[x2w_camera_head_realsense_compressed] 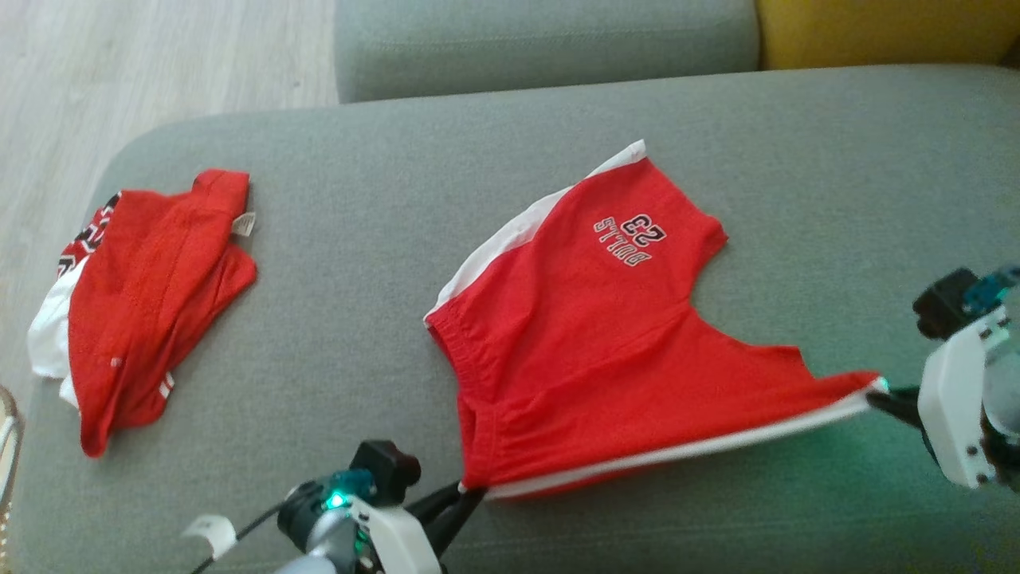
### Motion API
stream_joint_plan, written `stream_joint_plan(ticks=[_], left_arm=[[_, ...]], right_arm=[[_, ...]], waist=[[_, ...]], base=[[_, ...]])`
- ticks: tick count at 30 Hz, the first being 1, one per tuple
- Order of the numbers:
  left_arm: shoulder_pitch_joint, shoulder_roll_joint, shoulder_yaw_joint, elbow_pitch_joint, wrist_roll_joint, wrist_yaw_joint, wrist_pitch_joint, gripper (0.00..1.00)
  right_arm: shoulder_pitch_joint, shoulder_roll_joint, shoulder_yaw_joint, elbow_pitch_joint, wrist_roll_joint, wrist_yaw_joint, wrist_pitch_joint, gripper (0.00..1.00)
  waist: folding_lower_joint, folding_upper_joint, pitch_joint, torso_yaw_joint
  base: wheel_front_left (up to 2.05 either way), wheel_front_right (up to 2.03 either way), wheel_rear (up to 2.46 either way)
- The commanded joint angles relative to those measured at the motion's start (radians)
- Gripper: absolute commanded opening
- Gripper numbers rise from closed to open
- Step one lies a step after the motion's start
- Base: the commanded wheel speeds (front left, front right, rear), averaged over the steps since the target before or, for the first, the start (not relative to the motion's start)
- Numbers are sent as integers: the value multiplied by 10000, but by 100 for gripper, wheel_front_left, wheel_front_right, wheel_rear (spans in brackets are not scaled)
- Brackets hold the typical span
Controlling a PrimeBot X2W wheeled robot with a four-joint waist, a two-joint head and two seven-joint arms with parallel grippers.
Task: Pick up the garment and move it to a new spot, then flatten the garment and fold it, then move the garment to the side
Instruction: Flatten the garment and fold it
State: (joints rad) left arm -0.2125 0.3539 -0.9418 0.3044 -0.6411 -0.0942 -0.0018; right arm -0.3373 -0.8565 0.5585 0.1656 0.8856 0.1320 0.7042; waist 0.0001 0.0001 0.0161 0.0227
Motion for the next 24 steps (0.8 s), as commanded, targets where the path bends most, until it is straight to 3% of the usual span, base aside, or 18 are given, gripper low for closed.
stream_joint_plan(ticks=[1,12,24], left_arm=[[-636,302,544,-263,-69,112,-97,0],[-1608,-25,869,-558,-717,-138,-50,0],[-3321,-976,1376,-168,-1930,-297,265,0]], right_arm=[[-353,-277,-363,-186,-217,-13,-50,0],[-2277,980,-1092,14,-1662,-13,105,0],[-5245,2022,-552,2044,-2638,-13,-573,0]], waist=[[-1,-1,146,102],[-1,-1,986,884],[-1,-1,2550,1799]], base=[[0,0,0],[0,0,0],[0,0,0]])
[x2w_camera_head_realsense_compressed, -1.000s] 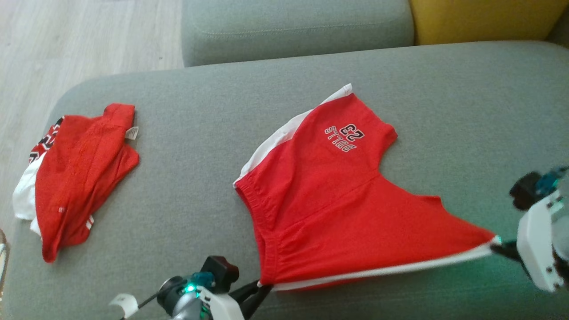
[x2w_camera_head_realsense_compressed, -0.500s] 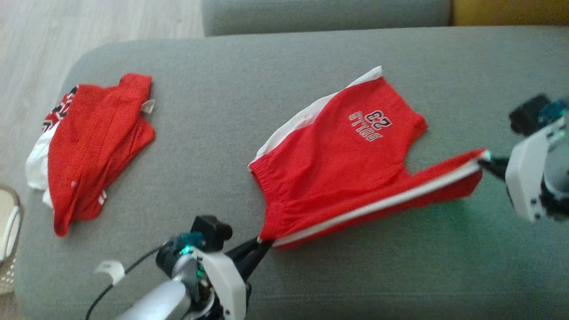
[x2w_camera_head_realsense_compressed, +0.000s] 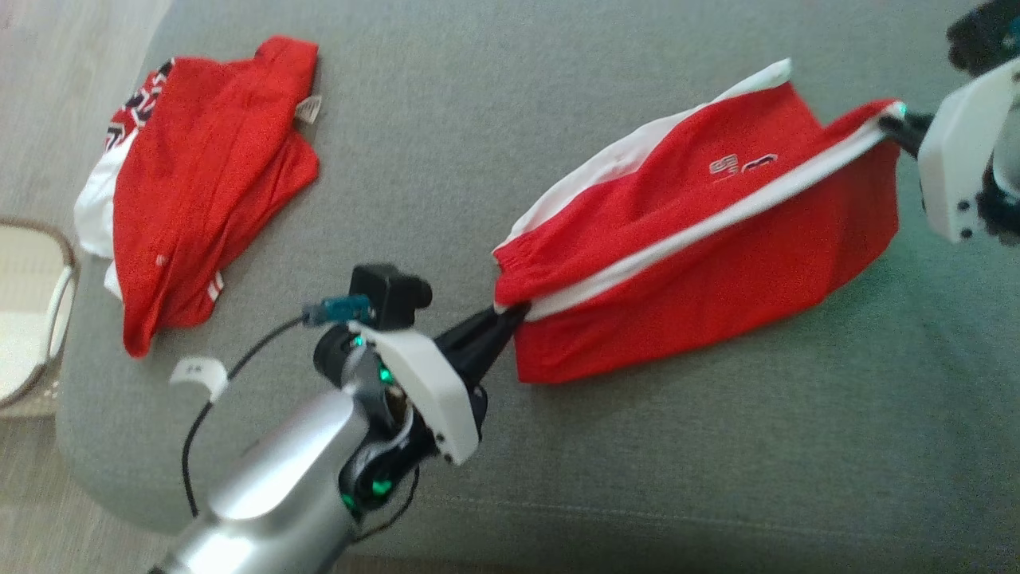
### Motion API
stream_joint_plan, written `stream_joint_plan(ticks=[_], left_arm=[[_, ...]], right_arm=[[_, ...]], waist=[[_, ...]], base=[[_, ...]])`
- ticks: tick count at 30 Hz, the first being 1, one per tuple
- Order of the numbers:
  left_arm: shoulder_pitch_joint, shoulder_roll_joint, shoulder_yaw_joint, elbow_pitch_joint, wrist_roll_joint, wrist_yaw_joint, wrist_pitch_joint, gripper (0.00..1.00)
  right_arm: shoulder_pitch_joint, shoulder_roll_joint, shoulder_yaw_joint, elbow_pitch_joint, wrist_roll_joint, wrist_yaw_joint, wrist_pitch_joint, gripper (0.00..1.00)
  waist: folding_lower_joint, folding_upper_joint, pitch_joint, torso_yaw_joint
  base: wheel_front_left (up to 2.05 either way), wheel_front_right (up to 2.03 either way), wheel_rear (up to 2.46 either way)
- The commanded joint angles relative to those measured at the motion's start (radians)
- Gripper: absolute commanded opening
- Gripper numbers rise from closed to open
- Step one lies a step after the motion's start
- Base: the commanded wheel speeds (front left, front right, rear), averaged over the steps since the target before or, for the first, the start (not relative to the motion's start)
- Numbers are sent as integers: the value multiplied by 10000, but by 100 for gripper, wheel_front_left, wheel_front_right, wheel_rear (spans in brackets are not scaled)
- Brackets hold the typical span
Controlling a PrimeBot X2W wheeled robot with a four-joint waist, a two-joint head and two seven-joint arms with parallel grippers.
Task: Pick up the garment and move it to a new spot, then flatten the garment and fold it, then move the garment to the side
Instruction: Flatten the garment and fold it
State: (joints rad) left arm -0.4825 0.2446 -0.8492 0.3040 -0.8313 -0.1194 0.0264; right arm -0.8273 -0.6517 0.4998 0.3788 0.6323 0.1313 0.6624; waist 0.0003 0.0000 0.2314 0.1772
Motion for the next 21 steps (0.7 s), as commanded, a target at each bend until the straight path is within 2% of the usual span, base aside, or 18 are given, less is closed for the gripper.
stream_joint_plan(ticks=[1,9,21], left_arm=[[-751,80,443,-87,-33,-53,-33,0],[-1558,-229,341,440,-85,-92,-375,0],[-2242,-604,314,1305,-157,-106,-999,0]], right_arm=[[-515,29,121,81,-135,-6,-240,0],[-1613,364,571,1396,-101,-6,-1097,0],[-2424,706,1194,2471,-5,-6,-2164,0]], waist=[[-3,0,499,300],[-3,0,1164,580],[-3,0,1677,683]], base=[[0,0,0],[0,0,0],[0,0,0]])
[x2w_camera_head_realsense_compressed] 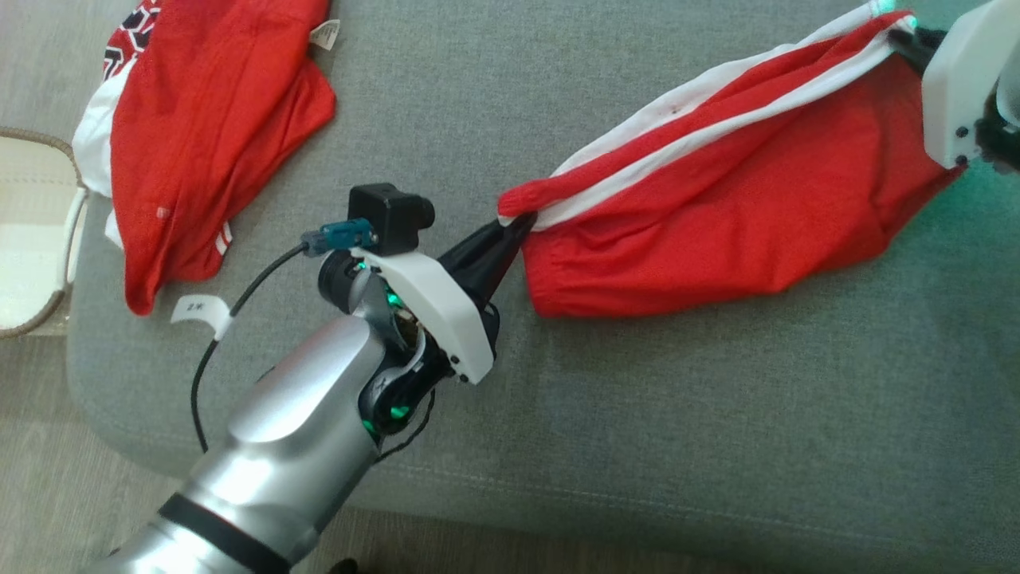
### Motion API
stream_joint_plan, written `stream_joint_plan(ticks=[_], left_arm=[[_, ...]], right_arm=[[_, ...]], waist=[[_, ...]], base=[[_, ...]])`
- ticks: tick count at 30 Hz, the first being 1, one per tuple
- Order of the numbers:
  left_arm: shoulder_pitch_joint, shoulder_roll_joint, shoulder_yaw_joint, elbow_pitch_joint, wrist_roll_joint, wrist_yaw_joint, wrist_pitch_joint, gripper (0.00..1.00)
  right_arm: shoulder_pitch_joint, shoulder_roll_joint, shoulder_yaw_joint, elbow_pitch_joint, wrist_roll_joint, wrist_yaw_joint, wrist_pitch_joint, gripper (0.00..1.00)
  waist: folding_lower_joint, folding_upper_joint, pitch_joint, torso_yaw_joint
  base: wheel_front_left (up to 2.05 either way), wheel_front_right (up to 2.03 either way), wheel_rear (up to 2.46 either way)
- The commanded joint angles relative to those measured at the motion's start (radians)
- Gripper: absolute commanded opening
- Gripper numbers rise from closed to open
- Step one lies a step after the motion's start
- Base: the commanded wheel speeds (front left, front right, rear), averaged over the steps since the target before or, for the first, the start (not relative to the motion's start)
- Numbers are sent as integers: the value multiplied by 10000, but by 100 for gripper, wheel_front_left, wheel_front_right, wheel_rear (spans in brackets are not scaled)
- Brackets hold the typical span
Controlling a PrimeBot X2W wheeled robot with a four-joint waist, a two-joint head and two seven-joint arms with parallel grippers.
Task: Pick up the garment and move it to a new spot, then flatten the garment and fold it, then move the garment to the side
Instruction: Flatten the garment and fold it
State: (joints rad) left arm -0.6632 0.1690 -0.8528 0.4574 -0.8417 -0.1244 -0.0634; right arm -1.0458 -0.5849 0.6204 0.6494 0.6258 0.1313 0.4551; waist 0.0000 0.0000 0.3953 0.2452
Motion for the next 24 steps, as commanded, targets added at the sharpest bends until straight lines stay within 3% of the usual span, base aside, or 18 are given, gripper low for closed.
stream_joint_plan(ticks=[1,5,6,8,9,10,24], left_arm=[[-483,125,346,-153,-60,-56,-147,0],[-642,8,315,163,-80,-58,-327,0],[-674,-29,323,246,-93,-58,-377,5],[-739,-110,365,412,-96,-43,-520,90],[-770,-153,389,493,-91,-31,-601,100],[-809,-193,420,569,-77,-25,-717,100],[-968,-431,1135,1584,381,661,-1893,100]], right_arm=[[-297,41,53,-170,75,-6,-160,0],[-480,53,260,133,182,-6,-379,0],[-523,59,302,223,213,-6,-406,0],[-606,82,332,412,272,-6,-487,0],[-651,107,294,514,306,-6,-597,75],[-681,166,200,672,399,-6,-654,100],[-939,628,-529,1933,44,-6,-3467,100]], waist=[[0,0,74,10],[0,0,190,31],[0,0,213,32],[0,0,247,30],[0,0,259,23],[0,0,266,16],[0,0,147,-111]], base=[[0,0,0],[0,0,0],[0,0,0],[0,0,0],[0,0,0],[0,0,0],[0,0,0]])
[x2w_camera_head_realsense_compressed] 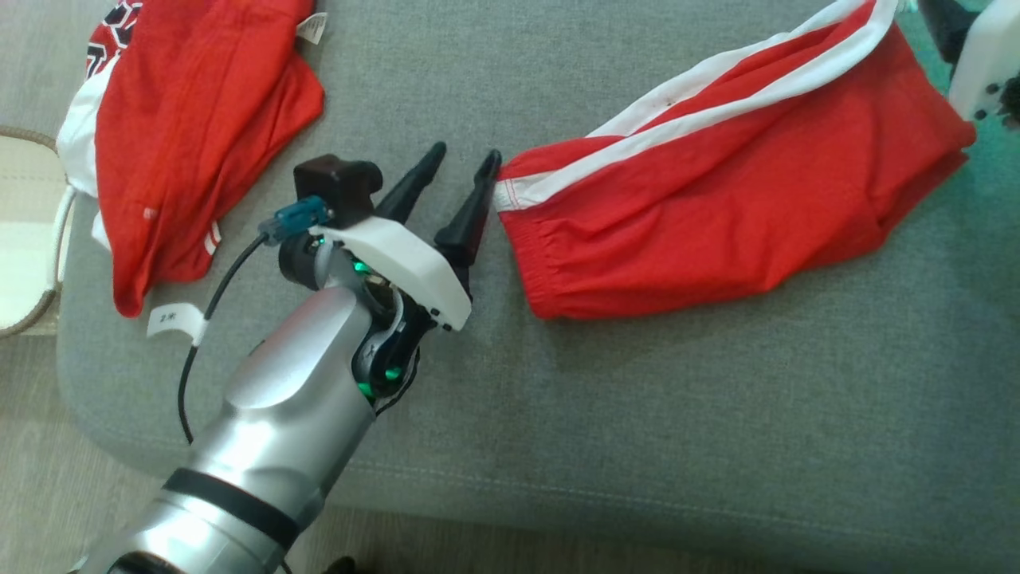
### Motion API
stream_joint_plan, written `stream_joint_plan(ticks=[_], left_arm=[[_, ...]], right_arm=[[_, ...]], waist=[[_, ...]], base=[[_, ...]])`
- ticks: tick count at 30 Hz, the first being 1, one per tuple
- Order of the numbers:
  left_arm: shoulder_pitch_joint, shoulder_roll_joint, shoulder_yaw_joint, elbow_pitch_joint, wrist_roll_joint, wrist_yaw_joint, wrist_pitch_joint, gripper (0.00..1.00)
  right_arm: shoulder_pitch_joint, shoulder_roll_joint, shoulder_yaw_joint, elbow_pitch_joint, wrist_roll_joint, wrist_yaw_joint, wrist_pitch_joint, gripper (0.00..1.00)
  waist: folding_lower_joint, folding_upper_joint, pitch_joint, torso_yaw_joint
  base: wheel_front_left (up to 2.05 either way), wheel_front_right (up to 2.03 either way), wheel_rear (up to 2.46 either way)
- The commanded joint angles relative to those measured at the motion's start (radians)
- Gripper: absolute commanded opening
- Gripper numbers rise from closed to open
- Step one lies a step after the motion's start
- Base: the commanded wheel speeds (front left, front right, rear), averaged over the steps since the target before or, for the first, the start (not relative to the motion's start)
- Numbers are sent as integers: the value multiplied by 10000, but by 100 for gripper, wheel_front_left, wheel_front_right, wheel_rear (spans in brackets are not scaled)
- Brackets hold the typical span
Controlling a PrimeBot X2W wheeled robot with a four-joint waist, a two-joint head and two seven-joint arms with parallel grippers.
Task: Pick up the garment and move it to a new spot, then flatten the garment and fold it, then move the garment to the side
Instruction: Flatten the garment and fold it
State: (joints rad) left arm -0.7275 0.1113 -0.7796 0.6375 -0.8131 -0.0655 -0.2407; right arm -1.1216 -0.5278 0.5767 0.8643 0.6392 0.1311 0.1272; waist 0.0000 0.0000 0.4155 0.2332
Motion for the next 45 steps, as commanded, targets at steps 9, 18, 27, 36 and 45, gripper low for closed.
stream_joint_plan(ticks=[9,18,27,36,45], left_arm=[[722,38,2237,-1595,1424,924,-206,100],[2717,-87,4249,-3758,3264,1241,-209,100],[4931,-414,5671,-5030,4462,1116,-209,100],[6415,-588,6060,-5537,5452,864,-210,100],[7383,-608,5761,-6036,5352,1192,-210,100]], right_arm=[[991,501,-769,-329,340,-4,-2188,100],[2731,834,-1301,-1635,-135,-4,-3604,100],[5386,1755,-3047,-3567,-1773,-4,-3870,100],[8431,3103,-4417,-5595,-3443,-4,-3885,100],[9979,4146,-5015,-6388,-3993,-4,-3791,100]], waist=[[0,0,-1159,-241],[0,0,-2265,-809],[0,0,-3310,-1406],[0,0,-3516,-1852],[0,0,-3661,-2085]], base=[[0,0,0],[0,0,0],[0,0,0],[0,0,0],[0,0,0]])
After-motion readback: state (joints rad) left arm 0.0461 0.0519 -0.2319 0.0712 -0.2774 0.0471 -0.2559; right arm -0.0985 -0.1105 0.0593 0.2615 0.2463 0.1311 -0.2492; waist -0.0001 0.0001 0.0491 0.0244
